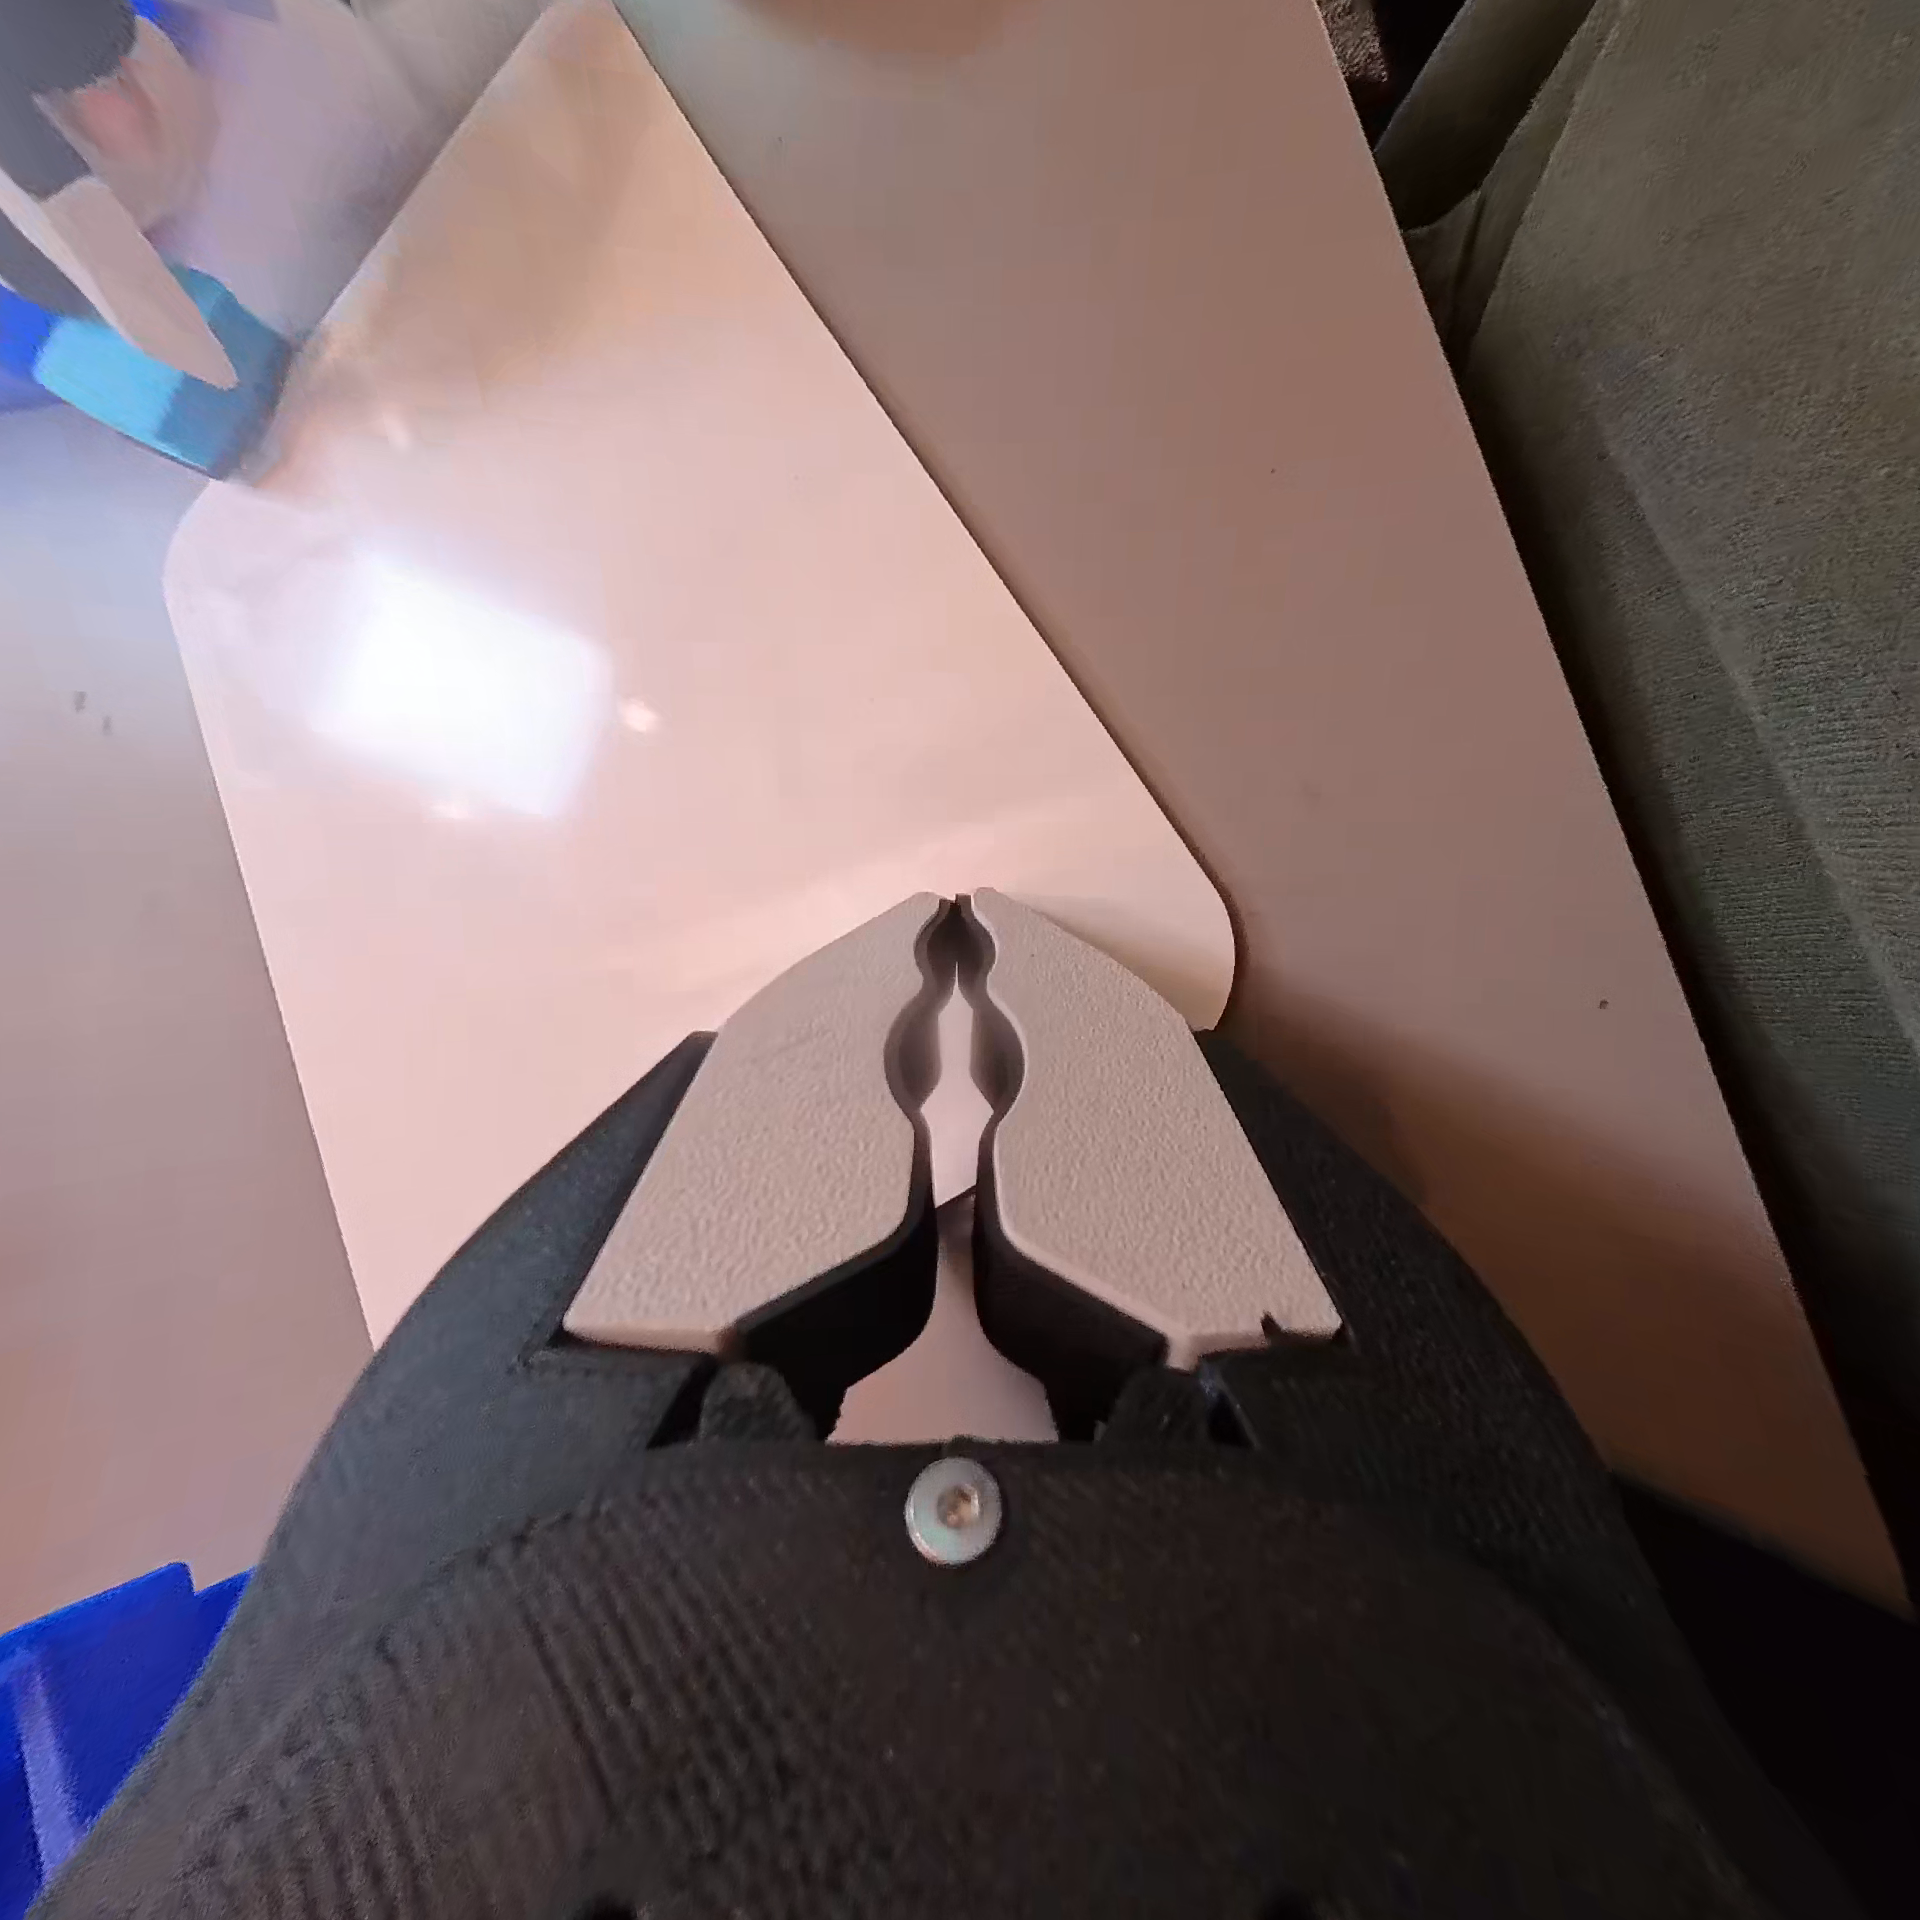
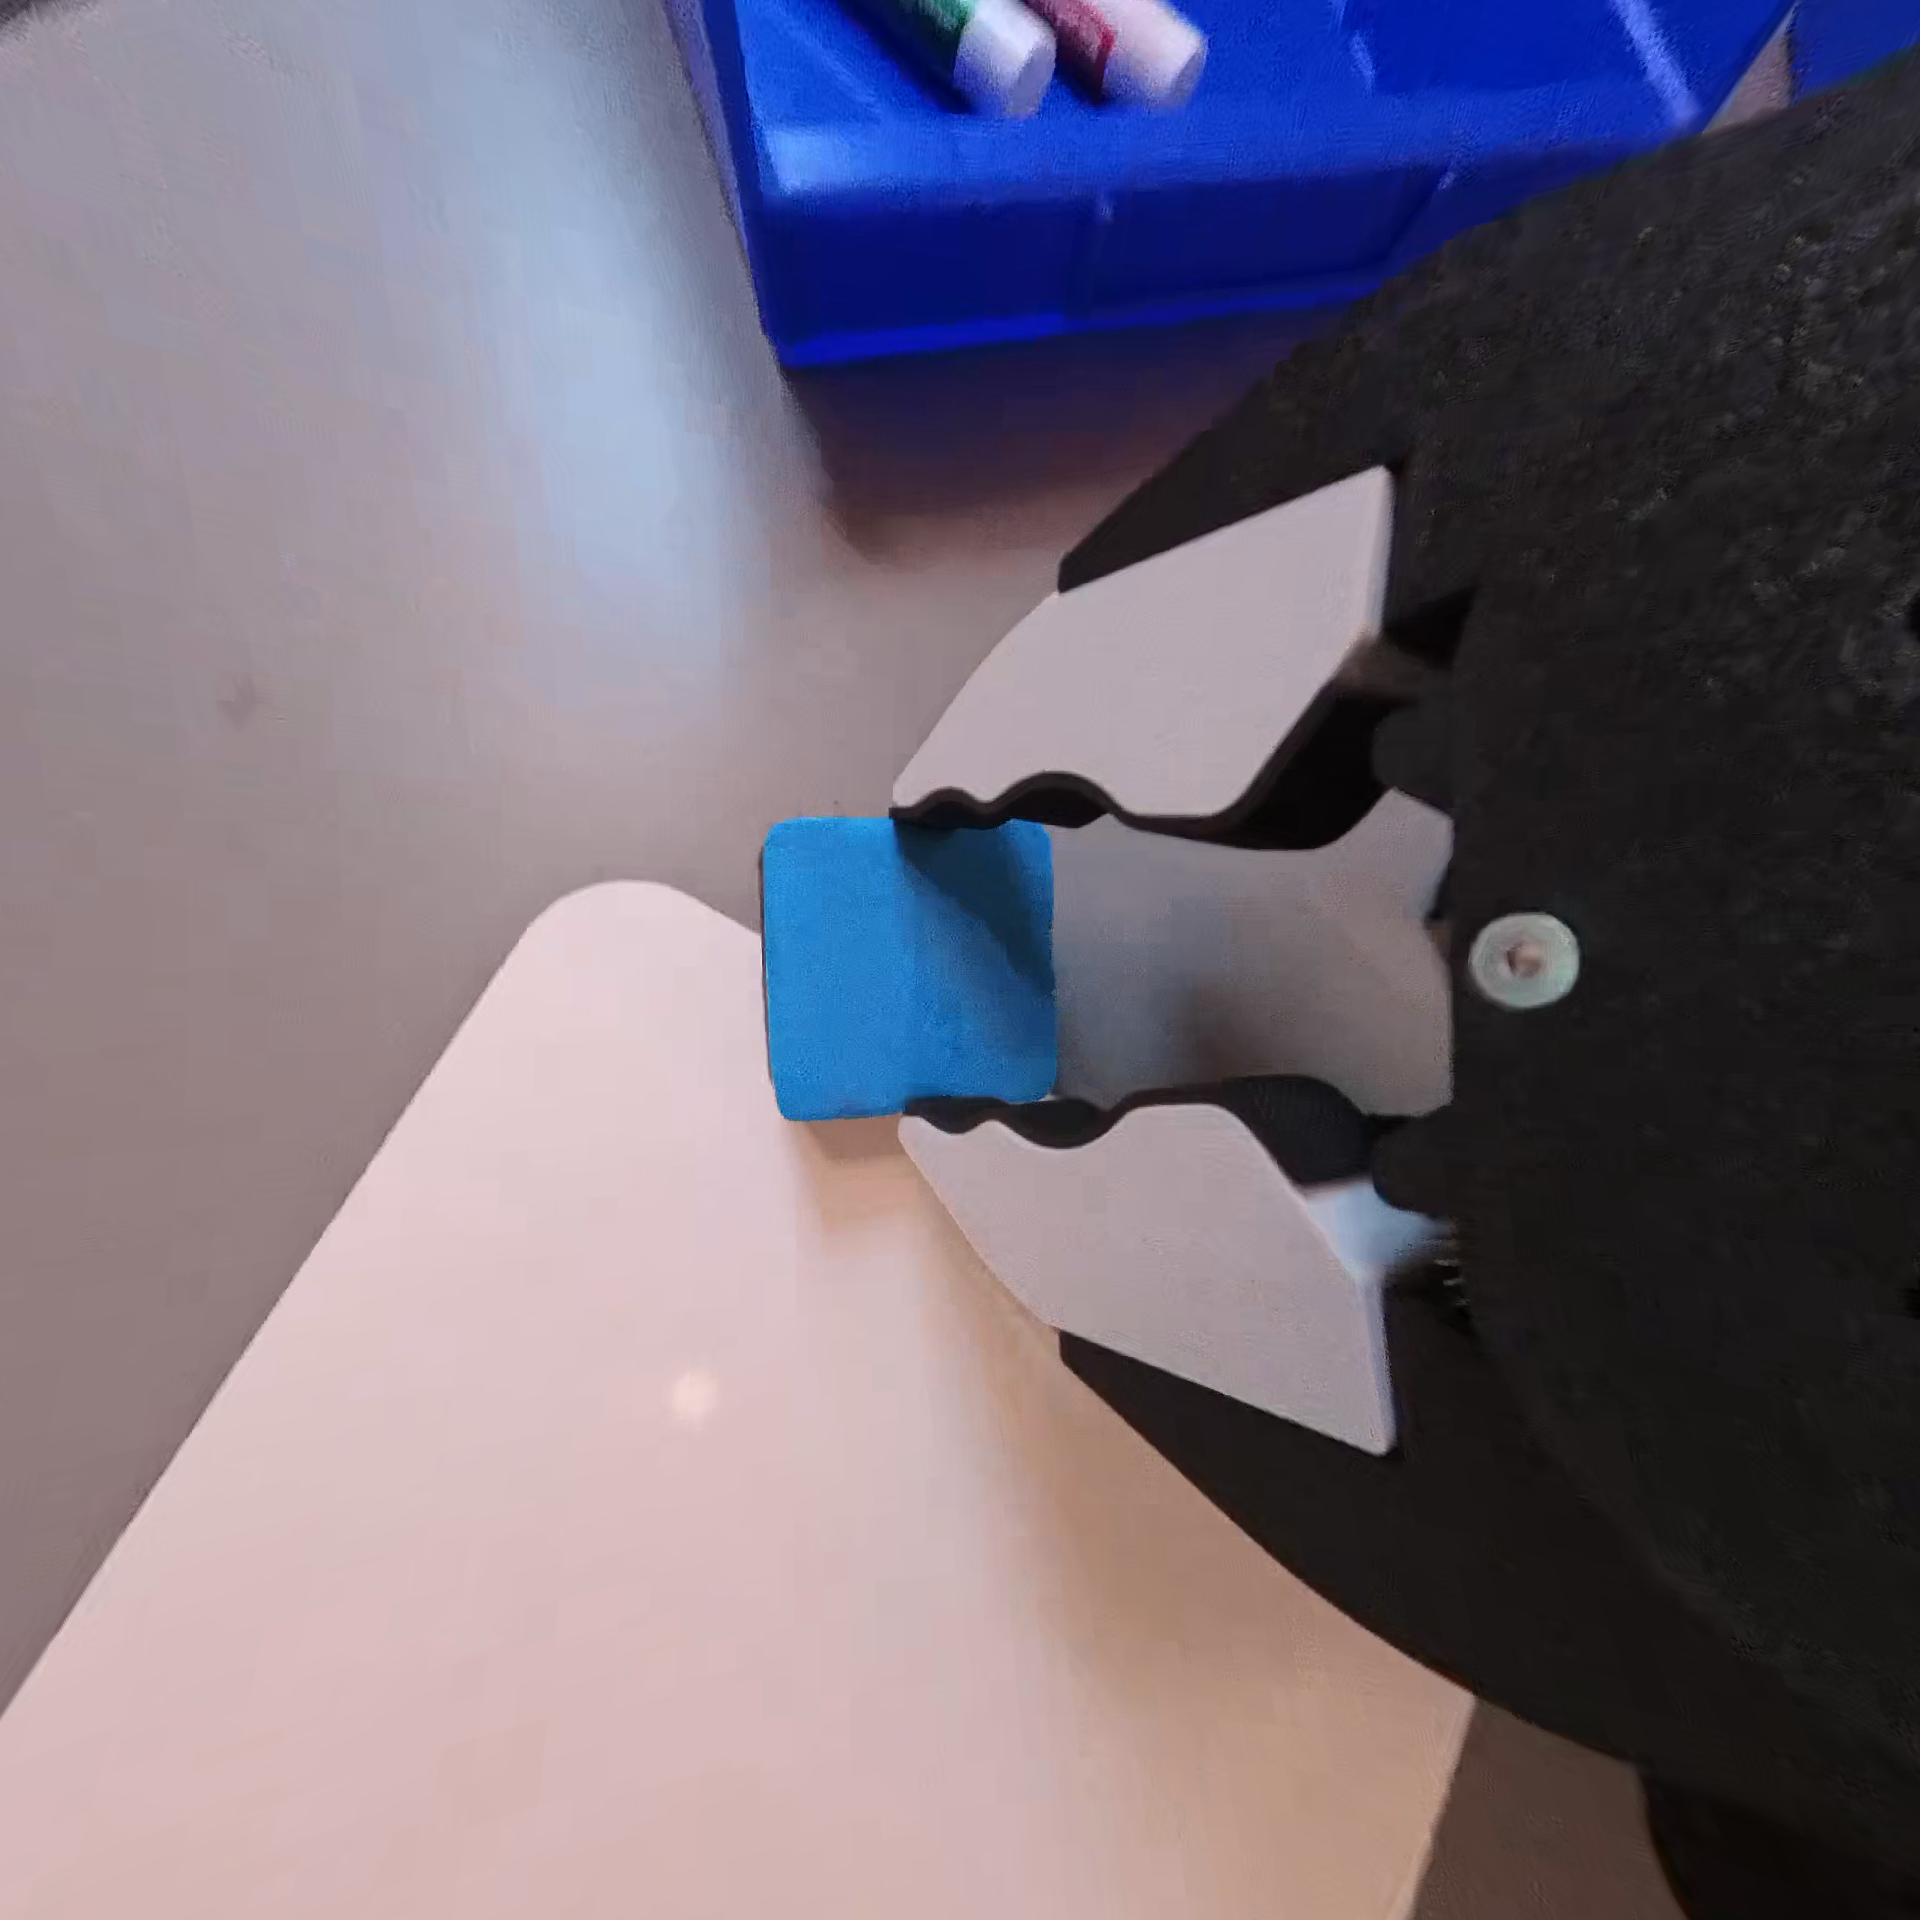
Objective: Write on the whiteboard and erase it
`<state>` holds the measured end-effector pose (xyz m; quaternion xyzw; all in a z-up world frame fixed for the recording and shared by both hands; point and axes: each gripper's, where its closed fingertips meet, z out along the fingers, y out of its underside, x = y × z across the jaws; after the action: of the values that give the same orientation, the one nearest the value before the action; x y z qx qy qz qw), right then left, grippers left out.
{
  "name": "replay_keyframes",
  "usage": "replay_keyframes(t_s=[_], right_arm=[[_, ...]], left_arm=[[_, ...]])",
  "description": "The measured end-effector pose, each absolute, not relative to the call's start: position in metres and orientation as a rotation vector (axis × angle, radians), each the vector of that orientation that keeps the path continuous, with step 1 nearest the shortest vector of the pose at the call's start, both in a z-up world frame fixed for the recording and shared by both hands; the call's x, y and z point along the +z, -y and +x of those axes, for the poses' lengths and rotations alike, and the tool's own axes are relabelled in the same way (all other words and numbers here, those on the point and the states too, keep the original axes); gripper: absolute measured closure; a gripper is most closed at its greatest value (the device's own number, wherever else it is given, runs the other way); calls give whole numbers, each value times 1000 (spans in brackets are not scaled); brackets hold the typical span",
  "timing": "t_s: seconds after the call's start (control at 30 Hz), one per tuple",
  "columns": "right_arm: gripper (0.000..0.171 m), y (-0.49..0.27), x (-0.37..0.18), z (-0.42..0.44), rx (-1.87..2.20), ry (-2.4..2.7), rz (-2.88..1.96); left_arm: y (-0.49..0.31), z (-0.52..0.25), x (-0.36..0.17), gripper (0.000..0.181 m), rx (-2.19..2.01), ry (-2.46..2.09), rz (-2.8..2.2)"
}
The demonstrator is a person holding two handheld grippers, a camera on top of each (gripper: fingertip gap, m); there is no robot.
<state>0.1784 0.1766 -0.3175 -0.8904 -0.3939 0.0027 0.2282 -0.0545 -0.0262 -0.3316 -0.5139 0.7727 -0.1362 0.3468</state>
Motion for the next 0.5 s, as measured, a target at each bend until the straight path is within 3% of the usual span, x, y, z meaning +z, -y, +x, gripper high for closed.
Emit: replay_keyframes(t_s=[0.23, 0.5], right_arm=[[120, -158, -252, 156, 265, 853, -2121], [120, -228, -245, 157, 145, 760, -2126]], left_arm=[[21, -53, -329, 181, -480, -1995, -1368], [-34, -54, -263, 181, -882, -1432, -1440]])
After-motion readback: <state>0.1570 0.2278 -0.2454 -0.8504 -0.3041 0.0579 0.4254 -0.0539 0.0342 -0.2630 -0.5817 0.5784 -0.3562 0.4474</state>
